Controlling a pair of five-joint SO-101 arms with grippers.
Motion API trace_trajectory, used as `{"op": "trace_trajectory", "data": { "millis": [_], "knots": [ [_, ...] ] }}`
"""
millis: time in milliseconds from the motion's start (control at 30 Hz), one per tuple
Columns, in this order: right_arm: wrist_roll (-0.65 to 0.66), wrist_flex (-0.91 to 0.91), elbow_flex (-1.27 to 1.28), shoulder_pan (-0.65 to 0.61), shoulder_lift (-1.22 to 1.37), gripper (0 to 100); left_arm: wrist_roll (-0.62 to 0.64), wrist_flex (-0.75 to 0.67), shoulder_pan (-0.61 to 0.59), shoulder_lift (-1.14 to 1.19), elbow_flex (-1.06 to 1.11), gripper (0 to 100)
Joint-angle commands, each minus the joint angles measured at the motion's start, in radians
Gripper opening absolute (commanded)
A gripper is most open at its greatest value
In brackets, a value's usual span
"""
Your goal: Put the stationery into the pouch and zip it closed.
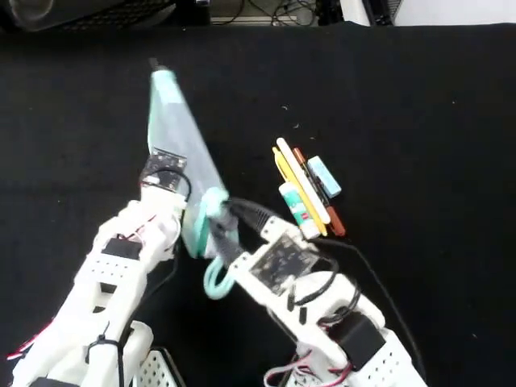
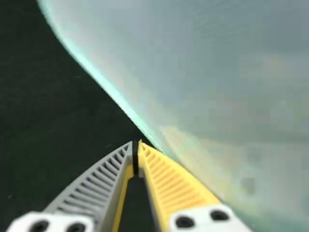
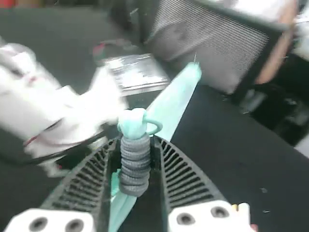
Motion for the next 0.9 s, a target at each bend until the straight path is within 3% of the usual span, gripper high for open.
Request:
{"op": "trace_trajectory", "data": {
  "millis": [0, 167, 333, 533, 700, 867],
  "knots": [
    [-0.006, 0.061, -0.058, -0.075, -0.004, 1.2, 0.011, -0.017, 0.035, 0.002, -0.045, 4],
    [-0.006, 0.060, -0.064, -0.075, -0.007, 1.2, 0.011, -0.021, 0.044, 0.003, -0.045, 4],
    [-0.006, 0.060, -0.028, -0.075, -0.005, 1.2, 0.057, -0.175, 0.030, -0.005, 0.031, 13],
    [-0.005, 0.061, 0.091, -0.081, -0.005, 1.2, 0.103, -0.339, -0.191, -0.009, 0.073, 14],
    [-0.005, 0.054, 0.104, -0.071, -0.015, 1.2, 0.109, -0.334, -0.401, -0.009, 0.027, 11],
    [-0.012, -0.046, 0.094, 0.078, -0.015, 1.2, 0.101, -0.250, -0.348, -0.011, 0.019, 11]
  ]
}}
